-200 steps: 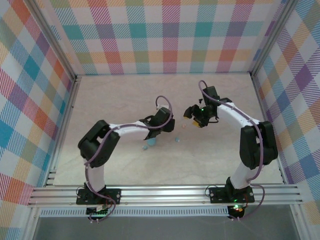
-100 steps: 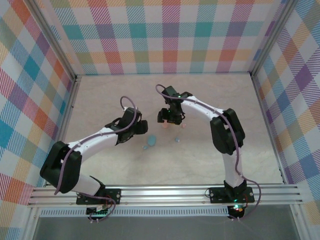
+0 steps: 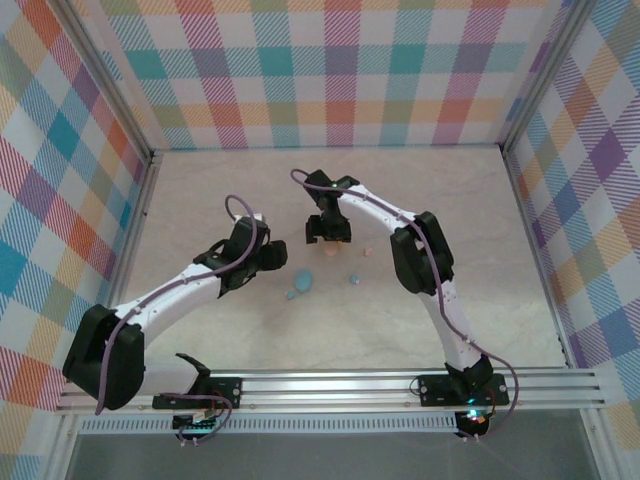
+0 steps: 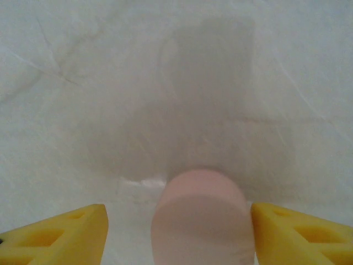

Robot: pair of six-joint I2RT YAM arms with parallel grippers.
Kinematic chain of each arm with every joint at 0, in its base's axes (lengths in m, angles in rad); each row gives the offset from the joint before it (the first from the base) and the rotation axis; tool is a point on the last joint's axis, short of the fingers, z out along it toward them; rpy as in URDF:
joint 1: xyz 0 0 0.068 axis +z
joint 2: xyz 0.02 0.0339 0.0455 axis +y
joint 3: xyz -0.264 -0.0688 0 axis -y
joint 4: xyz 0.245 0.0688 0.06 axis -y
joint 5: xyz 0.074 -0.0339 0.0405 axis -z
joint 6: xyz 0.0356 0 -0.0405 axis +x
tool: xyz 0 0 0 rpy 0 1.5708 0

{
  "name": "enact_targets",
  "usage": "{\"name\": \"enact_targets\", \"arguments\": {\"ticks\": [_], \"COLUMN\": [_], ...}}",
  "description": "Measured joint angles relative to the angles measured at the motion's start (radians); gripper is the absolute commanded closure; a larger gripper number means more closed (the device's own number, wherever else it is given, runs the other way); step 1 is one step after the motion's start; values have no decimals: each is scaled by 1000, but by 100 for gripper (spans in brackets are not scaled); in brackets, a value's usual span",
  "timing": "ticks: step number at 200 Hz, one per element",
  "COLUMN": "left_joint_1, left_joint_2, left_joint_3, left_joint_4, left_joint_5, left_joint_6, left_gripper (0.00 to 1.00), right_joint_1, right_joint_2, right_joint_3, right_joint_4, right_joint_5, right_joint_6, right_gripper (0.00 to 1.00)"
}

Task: Insert the wireless bluetooth earbuds into the charging case

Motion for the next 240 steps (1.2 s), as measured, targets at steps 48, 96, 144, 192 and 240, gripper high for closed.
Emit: {"name": "enact_targets", "arguments": {"ticks": [48, 96, 144, 192, 240], "left_joint_1": [3, 13, 16, 39, 61], "left_joint_2": [-43, -87, -107, -103, -100], "left_joint_3": [-16, -42, -46, -49, -55], "left_joint_4": [-18, -66, -85, -67, -3], "left_joint_5": [-15, -28, -40, 58, 164], "left_joint_6": [17, 20, 45, 138, 252], "left_gripper": [28, 28, 29, 28, 28], "right_joint_1": [12, 44, 54, 53, 49], "right_joint_2": [21, 20, -66, -205, -214], "right_joint_3": [61, 68, -10, -133, -299], "right_joint_4": [27, 71, 114, 154, 188], "right_joint_5": [-75, -201, -204, -117, -99], "right_joint_6": [-151, -319, -384, -542, -764], "right_gripper": [34, 35, 33, 27, 25]}}
